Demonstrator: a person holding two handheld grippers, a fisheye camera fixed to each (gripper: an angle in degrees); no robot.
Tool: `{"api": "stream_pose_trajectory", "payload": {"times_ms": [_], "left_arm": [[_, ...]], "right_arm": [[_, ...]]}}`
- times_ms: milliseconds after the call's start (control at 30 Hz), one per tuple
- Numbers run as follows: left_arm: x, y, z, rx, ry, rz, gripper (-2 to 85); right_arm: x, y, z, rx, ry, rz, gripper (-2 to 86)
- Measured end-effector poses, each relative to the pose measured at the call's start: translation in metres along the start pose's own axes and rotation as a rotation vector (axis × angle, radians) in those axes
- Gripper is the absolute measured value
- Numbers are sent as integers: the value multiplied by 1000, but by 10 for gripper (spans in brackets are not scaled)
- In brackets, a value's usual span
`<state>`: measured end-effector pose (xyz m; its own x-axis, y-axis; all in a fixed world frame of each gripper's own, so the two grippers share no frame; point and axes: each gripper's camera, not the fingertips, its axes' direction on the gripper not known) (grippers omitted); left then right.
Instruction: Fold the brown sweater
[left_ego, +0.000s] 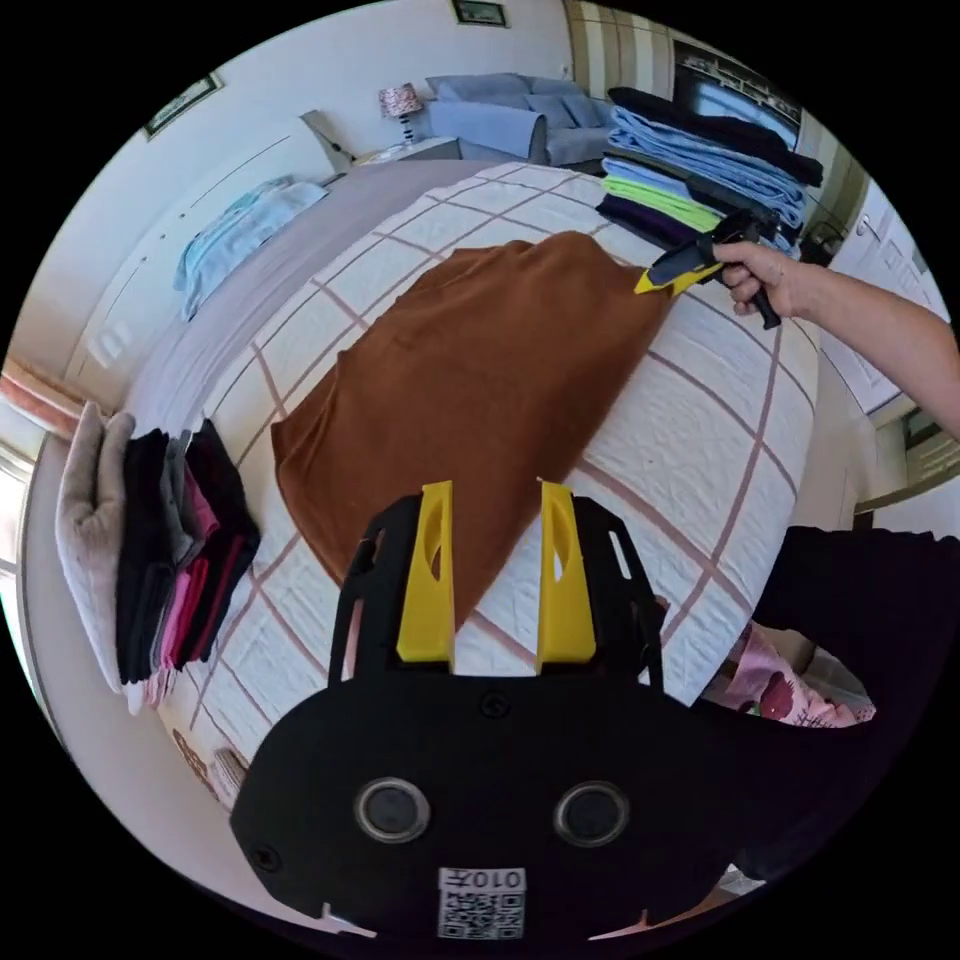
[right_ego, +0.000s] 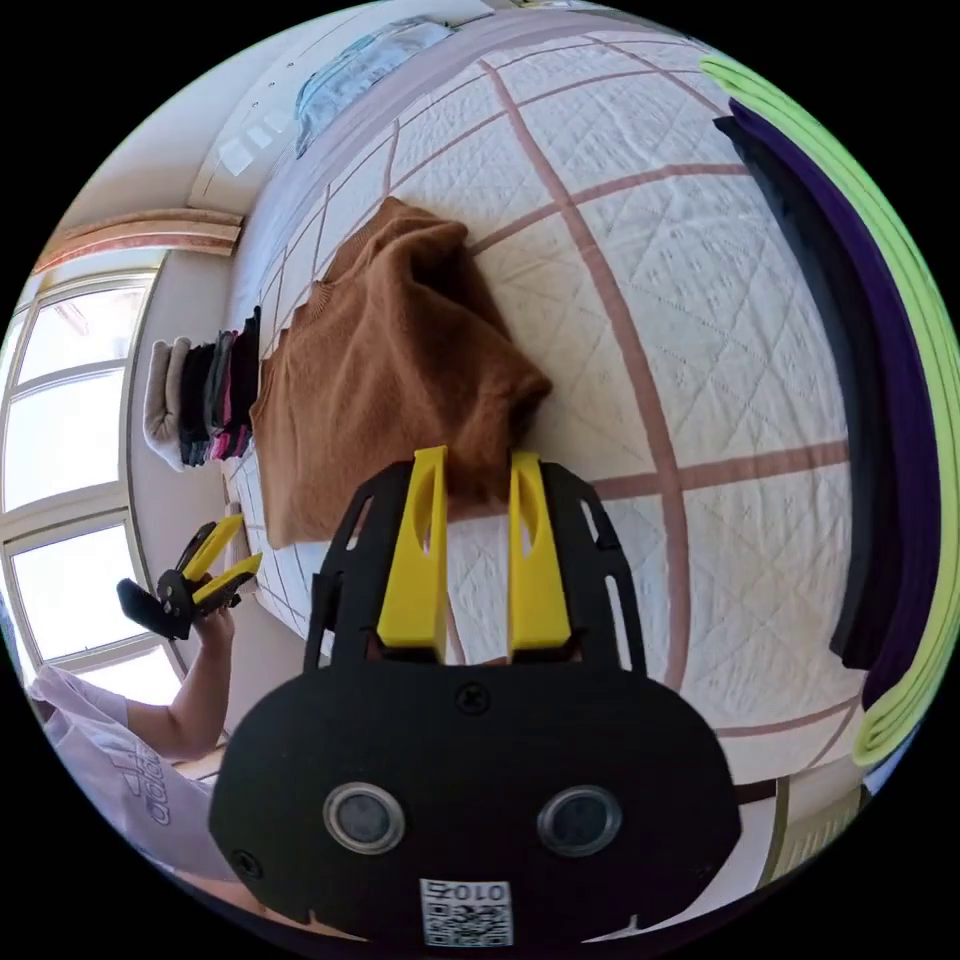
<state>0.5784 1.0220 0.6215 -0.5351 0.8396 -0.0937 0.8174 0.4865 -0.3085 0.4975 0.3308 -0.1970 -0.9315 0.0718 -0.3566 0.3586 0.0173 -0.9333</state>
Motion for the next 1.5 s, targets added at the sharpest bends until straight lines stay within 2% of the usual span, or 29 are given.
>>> {"api": "stream_pose_trajectory", "payload": {"times_ms": [67,233,367,433,500,567,633,700,767,867,967,1133,1300,1500], "left_arm": [[56,-48,-5,48,-20,146,123],[168,-134,-6,159,-142,370,125],[236,-182,-5,249,-290,411,109],[240,-194,-3,245,-378,316,95],[233,-200,-4,229,-334,283,83],[218,-199,-17,228,-187,245,72],[220,-188,-31,265,-177,245,67],[229,-177,-44,278,-189,263,63],[241,-165,-57,289,-193,277,59],[248,-159,-64,279,-191,259,55],[245,-159,-67,273,-177,210,52],[232,-157,-77,288,-176,162,50],[225,-147,-81,295,-196,171,51],[207,-132,-86,300,-208,183,51]], "right_arm": [[-7,-1,-1,11,13,-4,62],[-28,-7,-32,23,-236,-98,58],[-48,-23,-45,-59,-254,-193,59],[-56,-30,-47,-101,-221,-243,64],[-56,-39,-51,-120,-175,-288,90],[-51,-50,-57,-80,-185,-290,126],[-52,-67,-59,-39,-172,-314,180],[-57,-110,-43,-101,-40,-340,224],[-56,-147,-31,-157,-89,-370,225],[-54,-203,-5,-274,-180,-371,221],[-56,-228,42,-484,-106,-348,216],[-63,-236,55,-477,-60,-331,180],[-119,-226,66,-446,175,-511,146],[-140,-242,98,-535,126,-520,55]]}}
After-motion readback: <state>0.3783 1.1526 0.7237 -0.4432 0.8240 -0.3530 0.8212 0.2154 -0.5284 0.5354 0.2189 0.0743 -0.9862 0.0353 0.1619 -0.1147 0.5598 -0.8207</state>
